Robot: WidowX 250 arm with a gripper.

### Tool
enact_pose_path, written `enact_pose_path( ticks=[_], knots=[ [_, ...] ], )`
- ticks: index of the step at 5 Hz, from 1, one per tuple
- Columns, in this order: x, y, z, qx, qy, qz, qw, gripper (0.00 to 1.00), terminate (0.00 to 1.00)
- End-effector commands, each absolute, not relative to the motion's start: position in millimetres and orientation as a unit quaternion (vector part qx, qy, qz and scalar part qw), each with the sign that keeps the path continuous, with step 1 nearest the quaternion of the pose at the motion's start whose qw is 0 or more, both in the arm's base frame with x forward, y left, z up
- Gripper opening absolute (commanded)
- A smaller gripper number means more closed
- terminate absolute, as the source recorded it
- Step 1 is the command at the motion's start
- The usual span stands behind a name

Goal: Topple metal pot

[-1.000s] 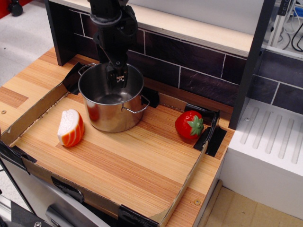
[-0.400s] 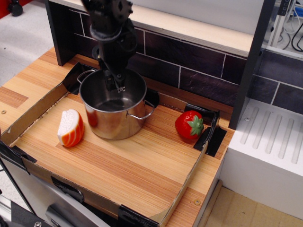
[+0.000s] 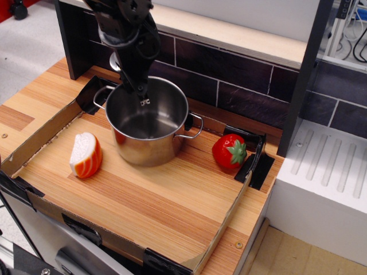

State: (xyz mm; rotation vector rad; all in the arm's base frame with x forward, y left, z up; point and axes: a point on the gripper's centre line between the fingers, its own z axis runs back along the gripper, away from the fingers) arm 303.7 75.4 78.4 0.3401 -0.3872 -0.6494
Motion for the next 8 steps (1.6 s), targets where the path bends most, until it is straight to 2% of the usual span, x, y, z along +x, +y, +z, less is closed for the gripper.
enact_pose_path(
  ticks=[1,2,3,4,6,7,8],
  knots=[
    [287.3,63.5,109.6,0.223,-0.267,-0.316,0.883,0.0,0.0],
    [267.7,57.5,105.2,0.256,-0.309,-0.336,0.852,0.0,0.0],
    [250.6,50.6,96.0,0.266,-0.317,-0.354,0.839,0.0,0.0],
    [233.4,40.6,89.3,0.268,-0.312,-0.363,0.836,0.0,0.0],
    [215.4,23.6,81.9,0.271,-0.289,-0.35,0.849,0.0,0.0],
    [217.0,22.5,78.6,0.266,-0.267,-0.33,0.865,1.0,0.0],
    [217.7,21.6,78.6,0.249,-0.238,-0.311,0.886,1.0,0.0]
  ],
)
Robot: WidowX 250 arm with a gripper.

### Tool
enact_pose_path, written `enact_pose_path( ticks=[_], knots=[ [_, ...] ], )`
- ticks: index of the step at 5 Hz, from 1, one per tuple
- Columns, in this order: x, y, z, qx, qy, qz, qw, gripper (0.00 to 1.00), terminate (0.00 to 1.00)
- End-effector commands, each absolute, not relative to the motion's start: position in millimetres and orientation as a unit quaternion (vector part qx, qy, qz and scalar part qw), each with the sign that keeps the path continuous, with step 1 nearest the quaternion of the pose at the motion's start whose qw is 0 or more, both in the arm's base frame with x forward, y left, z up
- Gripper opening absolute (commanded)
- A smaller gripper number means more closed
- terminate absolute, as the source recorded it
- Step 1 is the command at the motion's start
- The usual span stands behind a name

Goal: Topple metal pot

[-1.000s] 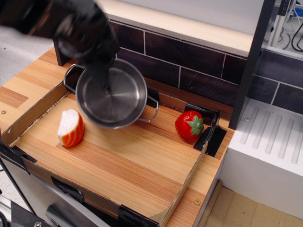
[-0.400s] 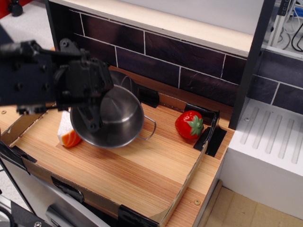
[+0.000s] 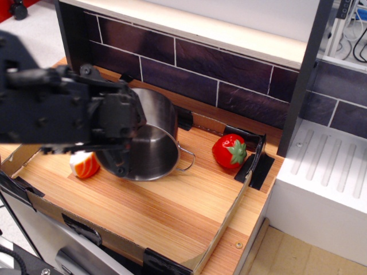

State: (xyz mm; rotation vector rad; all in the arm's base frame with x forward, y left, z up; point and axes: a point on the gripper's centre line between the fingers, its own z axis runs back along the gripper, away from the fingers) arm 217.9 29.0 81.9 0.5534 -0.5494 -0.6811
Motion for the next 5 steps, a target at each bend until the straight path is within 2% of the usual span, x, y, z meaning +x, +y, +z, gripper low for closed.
enact_pose_path(
  ticks=[1,3,5],
  knots=[
    [213.9,20.6,82.9,0.238,-0.211,-0.294,0.901,1.0,0.0],
    [206.6,24.7,117.1,0.163,-0.1,-0.271,0.943,1.0,0.0],
    [207.2,36.4,169.0,0.096,-0.071,-0.272,0.955,1.0,0.0]
  ],
)
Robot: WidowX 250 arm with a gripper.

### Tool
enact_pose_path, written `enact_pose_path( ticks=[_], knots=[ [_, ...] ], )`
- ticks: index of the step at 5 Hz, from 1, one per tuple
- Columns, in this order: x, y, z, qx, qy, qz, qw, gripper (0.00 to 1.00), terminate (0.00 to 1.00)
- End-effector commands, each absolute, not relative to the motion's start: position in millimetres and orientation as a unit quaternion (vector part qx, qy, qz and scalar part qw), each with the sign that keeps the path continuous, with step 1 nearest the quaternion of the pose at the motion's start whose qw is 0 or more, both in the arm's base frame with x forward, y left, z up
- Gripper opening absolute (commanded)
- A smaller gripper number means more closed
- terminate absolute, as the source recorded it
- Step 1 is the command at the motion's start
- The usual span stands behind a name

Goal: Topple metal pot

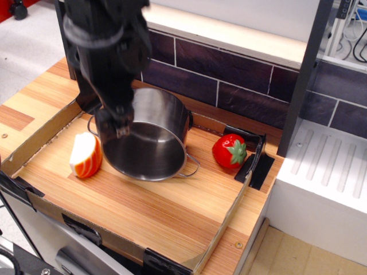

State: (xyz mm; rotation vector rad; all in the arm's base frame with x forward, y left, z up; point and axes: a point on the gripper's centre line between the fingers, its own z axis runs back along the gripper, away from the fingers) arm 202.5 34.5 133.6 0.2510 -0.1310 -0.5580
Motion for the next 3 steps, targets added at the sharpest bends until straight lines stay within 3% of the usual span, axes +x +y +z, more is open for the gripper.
enact_pose_path(
  ticks=[1,2,3],
  knots=[
    [214.2,42.0,187.8,0.103,-0.092,-0.246,0.959,1.0,0.0],
    [214.2,42.0,187.8,0.103,-0.092,-0.246,0.959,1.0,0.0],
    [214.2,42.0,187.8,0.103,-0.092,-0.246,0.959,1.0,1.0]
  ],
)
